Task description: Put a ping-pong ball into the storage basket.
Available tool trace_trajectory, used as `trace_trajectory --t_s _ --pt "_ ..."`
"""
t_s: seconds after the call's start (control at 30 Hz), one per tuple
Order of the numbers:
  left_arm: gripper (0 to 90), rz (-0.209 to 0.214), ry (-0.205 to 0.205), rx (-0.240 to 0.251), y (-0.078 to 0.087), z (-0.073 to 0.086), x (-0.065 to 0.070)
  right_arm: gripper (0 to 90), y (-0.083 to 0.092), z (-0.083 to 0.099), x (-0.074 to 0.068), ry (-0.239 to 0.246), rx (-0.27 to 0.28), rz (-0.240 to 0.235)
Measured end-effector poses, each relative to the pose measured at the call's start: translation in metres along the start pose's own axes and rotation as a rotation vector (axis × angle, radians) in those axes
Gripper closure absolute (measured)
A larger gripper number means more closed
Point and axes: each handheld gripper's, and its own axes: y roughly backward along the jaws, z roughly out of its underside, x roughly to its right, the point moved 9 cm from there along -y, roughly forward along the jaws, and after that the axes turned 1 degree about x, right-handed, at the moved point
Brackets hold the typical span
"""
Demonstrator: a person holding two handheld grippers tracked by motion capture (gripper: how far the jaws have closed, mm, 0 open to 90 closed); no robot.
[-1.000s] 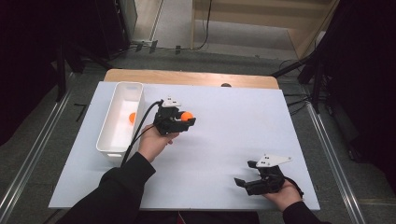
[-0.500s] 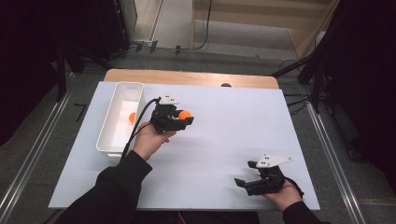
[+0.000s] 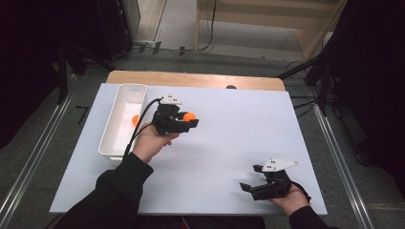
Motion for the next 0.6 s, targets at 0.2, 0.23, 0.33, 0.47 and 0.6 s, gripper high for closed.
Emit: trace_trajectory --t_s 0.2,0.23,0.33,0.47,0.6 --pt "50.0 0.003 -0.006 -0.007 0.004 -0.0017 0.0015 12.2 -0.0001 -0.0001 0.0002 -0.001 0.0 0.002" --pt "50.0 0.004 -0.01 -0.005 0.0041 -0.0021 0.0023 12.2 -0.0002 -0.0002 0.0002 -0.002 0.0 0.003" --pt "50.0 -0.007 -0.026 -0.01 0.0049 -0.0023 0.0026 12.2 -0.0003 -0.0003 0.0001 -0.002 0.0 0.004" --pt "50.0 -0.012 -0.026 -0.009 0.0067 -0.0028 0.0004 12.2 -0.0001 -0.0003 0.0001 -0.001 0.0 0.003" --pt "50.0 -0.025 -0.032 -0.012 0.0086 -0.003 -0.0031 12.2 0.0 -0.0002 0.0001 0.0 0.0 0.002"
